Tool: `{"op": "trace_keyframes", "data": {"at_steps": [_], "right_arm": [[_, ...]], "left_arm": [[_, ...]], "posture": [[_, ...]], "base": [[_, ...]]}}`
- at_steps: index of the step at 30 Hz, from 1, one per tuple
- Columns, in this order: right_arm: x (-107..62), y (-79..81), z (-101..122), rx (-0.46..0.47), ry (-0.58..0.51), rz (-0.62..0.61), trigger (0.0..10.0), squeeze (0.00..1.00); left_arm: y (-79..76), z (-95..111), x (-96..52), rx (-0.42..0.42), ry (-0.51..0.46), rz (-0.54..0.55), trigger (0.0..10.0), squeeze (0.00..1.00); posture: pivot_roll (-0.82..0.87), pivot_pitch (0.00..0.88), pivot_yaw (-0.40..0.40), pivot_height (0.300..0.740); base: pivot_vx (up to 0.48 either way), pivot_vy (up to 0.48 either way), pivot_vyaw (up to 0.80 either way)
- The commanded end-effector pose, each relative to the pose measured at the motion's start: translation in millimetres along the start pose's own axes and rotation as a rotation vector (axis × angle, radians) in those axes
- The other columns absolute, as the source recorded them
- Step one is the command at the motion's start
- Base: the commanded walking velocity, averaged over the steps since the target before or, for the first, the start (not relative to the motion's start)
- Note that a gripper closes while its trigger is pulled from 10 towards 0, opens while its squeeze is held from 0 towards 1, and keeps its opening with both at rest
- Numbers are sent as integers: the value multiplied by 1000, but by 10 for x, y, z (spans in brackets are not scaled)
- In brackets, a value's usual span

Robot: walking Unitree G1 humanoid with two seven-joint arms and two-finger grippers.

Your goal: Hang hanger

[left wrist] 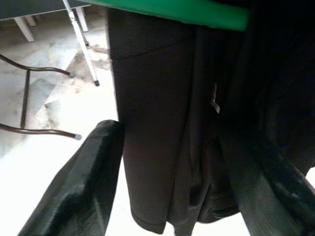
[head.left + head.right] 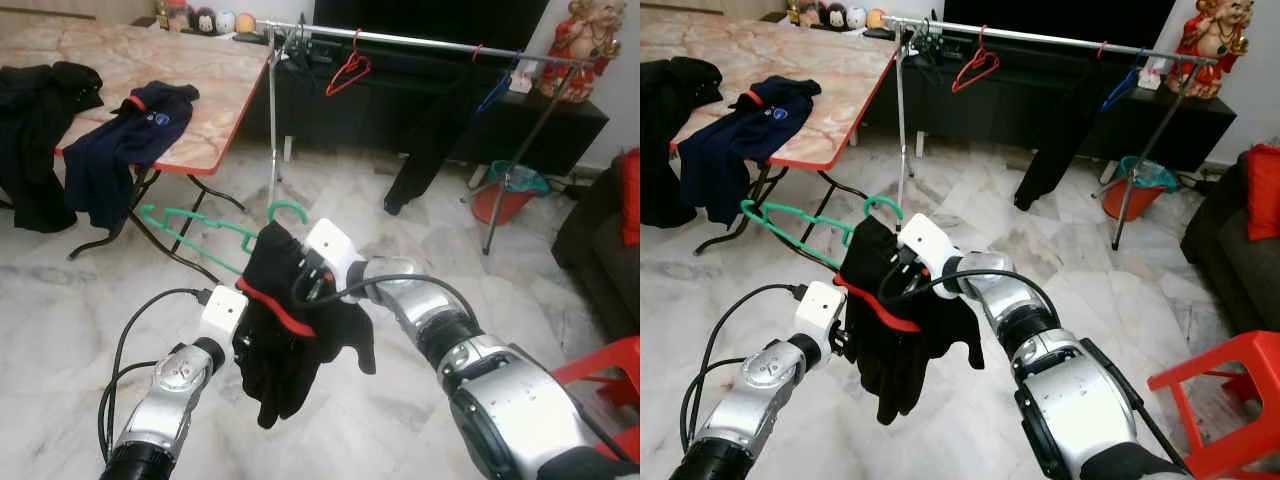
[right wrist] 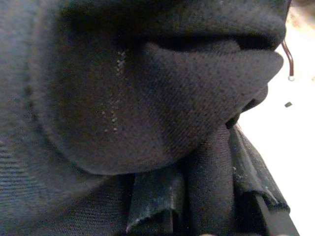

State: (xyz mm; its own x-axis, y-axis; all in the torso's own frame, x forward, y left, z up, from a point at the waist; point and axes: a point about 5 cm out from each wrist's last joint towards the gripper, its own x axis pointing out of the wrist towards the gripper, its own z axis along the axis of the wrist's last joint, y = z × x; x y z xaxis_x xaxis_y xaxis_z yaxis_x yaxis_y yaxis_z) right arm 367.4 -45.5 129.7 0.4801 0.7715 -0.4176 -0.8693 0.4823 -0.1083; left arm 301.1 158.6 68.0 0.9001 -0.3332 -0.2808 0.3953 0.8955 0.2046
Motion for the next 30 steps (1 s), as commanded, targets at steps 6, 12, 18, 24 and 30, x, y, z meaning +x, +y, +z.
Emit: {"op": "trace_keyframes", "data": {"at_steps": [6,12,18,24,30], "right_arm": [[-2,-26,197,-18,-63,7,10000,0],[25,9,220,-18,-70,26,10000,0],[62,56,254,-16,-79,46,10000,0],[71,68,268,-13,-85,51,10000,0],[51,47,236,-15,-72,44,10000,0]], "left_arm": [[-13,-25,73,49,36,58,10000,325],[23,24,105,39,11,136,10000,0],[-3,98,137,11,-52,140,10000,0],[-4,87,135,19,-53,142,0,0],[94,-101,101,89,62,207,0,0]], "posture": [[208,0,-156,740],[208,0,-159,740],[209,0,-161,740],[208,0,-160,740],[207,0,-160,740]], "base": [[0,0,0],[0,0,0],[0,0,0],[0,0,0],[0,0,0]]}}
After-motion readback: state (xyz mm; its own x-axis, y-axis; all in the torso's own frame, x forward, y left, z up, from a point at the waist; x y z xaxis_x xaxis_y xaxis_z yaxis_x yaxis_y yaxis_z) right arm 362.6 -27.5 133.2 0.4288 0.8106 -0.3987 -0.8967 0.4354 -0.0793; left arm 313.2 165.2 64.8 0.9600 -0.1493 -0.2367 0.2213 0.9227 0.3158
